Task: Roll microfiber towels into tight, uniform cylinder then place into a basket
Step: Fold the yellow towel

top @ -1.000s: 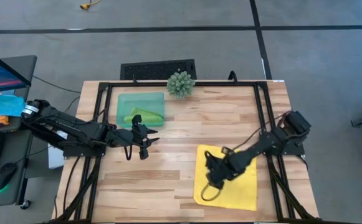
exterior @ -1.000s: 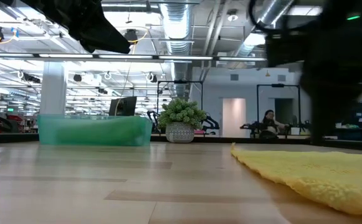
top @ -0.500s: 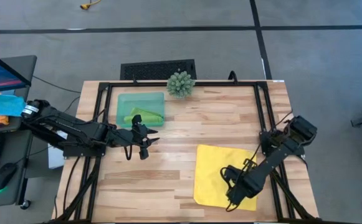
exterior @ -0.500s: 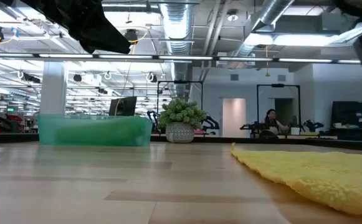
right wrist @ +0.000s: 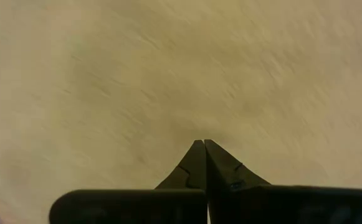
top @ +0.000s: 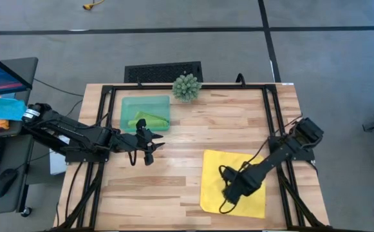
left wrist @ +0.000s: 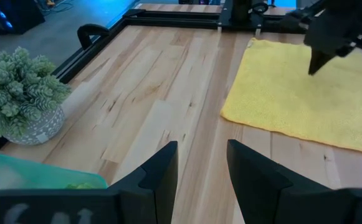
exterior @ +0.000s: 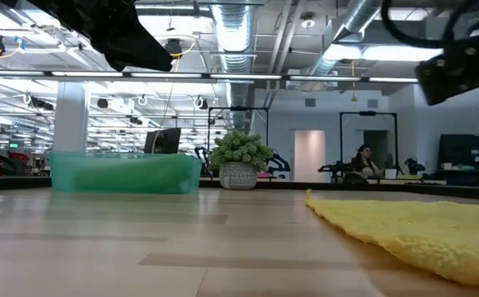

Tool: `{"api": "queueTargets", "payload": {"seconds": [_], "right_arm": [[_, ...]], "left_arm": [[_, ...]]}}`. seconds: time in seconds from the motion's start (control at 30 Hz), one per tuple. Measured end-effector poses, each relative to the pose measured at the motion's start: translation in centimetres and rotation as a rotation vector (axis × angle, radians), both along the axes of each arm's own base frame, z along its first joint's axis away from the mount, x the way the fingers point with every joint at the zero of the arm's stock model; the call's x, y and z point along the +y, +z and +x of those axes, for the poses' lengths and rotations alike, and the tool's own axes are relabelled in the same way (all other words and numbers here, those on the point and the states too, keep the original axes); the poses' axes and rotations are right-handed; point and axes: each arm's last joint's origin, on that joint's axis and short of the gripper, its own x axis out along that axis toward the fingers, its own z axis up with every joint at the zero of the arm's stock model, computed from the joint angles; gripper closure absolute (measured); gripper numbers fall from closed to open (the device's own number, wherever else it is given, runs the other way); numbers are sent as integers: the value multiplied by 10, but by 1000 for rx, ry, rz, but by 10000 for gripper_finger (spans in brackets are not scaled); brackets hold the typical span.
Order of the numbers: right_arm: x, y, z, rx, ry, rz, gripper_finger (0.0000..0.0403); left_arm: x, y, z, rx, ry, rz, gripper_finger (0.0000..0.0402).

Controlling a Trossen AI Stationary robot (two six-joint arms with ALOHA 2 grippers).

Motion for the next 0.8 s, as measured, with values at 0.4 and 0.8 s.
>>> {"api": "queueTargets", "payload": {"seconds": [0.4,0.8], "right_arm": [[-29,1,41,-156,72,79,398],[-43,2,52,-199,65,78,397]], "left_arm": [[0,0,0,-2,4,-7,272],[0,0,0,-2,3,-7,272]]}}
